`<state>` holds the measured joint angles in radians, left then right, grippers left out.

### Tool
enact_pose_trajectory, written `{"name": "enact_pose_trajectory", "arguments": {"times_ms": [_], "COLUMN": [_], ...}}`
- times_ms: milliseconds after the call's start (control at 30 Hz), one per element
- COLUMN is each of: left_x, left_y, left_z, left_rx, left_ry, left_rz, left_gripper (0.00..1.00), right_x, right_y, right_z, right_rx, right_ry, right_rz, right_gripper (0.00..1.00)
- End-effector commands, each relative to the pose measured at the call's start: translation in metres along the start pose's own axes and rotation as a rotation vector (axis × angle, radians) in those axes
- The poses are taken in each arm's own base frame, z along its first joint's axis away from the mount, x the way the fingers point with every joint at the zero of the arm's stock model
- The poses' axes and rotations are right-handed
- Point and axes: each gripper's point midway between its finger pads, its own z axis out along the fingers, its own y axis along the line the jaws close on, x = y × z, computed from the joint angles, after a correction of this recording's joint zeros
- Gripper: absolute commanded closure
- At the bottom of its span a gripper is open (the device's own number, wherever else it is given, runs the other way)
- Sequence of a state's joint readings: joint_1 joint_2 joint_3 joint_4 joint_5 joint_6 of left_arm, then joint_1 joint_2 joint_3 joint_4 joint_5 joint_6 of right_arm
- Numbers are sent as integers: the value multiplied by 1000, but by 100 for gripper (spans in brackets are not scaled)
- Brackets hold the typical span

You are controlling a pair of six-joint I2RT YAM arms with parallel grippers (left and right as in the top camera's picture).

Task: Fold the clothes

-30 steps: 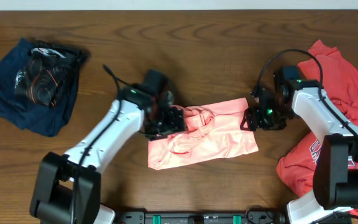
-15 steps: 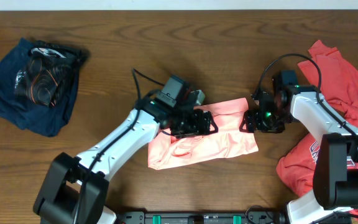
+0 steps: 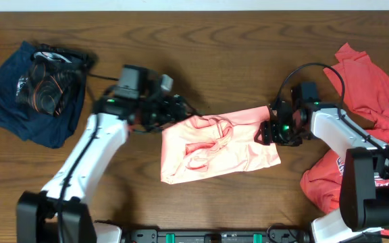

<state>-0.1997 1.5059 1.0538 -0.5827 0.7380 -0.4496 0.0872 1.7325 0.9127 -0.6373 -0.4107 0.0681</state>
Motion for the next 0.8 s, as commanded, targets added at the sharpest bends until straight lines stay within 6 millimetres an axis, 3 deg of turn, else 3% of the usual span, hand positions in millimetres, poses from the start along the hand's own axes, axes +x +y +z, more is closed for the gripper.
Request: {"name": "enact_pose_trajectory", "arguments": {"times_ms": [0,33,100,133,300,467,533,633,767], "left_x": [-7,-8,-8,-7,0,4,5,5,5], "left_y": [11,17,29,33,40,53,55,56,59], "left_z": [-13,-15,-19,-21,-21,-23,-24,-24,-24], "left_rx": [-17,-37,-79,-96,-127,-200,-213,-215,-230], "left_ry": [-21,-24,-27,-25,-2,2,3,3,2], "left_rz": [12,1,-24,-36,-21,-41,-44,-44,-48], "left_gripper": [26,26,26,26,26,26,25,25,25], "right_x": [14,12,11,11,1,-28,-41,-49,-40], "right_y": [2,4,6,4,-34,-50,-41,-13,32], "right_z": [15,16,17,17,3,-55,-84,-110,-112], "right_rx": [10,9,10,20,199,255,251,210,129], "right_ry": [39,35,30,28,-21,-126,-178,-210,-175], "right_rz": [56,48,38,38,140,187,137,48,-42], "right_gripper": [44,53,89,99,99,98,99,99,99]}}
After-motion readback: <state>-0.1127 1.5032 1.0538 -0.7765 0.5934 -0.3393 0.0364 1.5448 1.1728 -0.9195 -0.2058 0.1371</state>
